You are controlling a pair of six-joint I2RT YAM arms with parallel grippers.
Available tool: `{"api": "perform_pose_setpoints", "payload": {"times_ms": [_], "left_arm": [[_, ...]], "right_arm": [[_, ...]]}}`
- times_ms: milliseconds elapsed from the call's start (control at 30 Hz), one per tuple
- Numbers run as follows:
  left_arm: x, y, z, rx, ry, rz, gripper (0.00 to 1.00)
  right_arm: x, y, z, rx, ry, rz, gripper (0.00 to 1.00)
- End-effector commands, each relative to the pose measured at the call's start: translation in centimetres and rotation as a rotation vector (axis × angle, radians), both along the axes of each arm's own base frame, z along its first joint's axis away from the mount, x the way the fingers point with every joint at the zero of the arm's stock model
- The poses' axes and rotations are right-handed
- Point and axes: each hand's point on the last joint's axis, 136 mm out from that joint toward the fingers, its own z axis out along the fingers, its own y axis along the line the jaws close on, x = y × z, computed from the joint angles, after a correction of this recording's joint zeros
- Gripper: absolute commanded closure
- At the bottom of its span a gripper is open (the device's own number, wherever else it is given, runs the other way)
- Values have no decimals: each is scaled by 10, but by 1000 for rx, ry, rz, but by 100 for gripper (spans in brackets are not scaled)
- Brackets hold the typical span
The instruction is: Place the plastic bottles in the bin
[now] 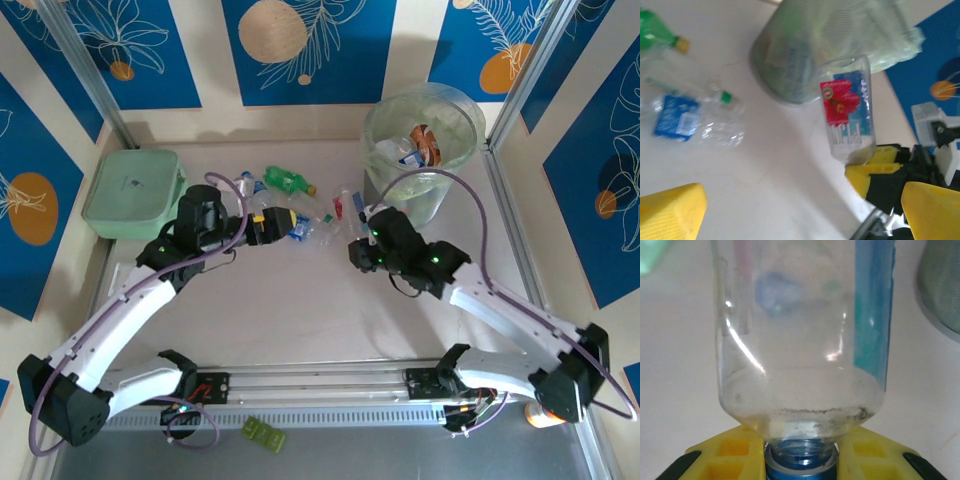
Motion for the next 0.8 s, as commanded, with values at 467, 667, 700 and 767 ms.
{"api": "perform_pose_setpoints", "payload": {"times_ms": [467, 667, 700, 767], "left_arm": [[-41, -80, 105, -584, -279, -500, 0], [-50, -94, 115, -704, -283, -578, 2], [-51, -98, 115, -704, -278, -589, 3], [-52, -105, 110, -688, -268, -588, 4]], "right_arm": [[-83, 22, 127, 746, 69, 467, 84], [-85, 23, 133, 801, 104, 485, 84], [-85, 23, 134, 810, 106, 487, 84], [-85, 24, 134, 827, 114, 496, 84]]}}
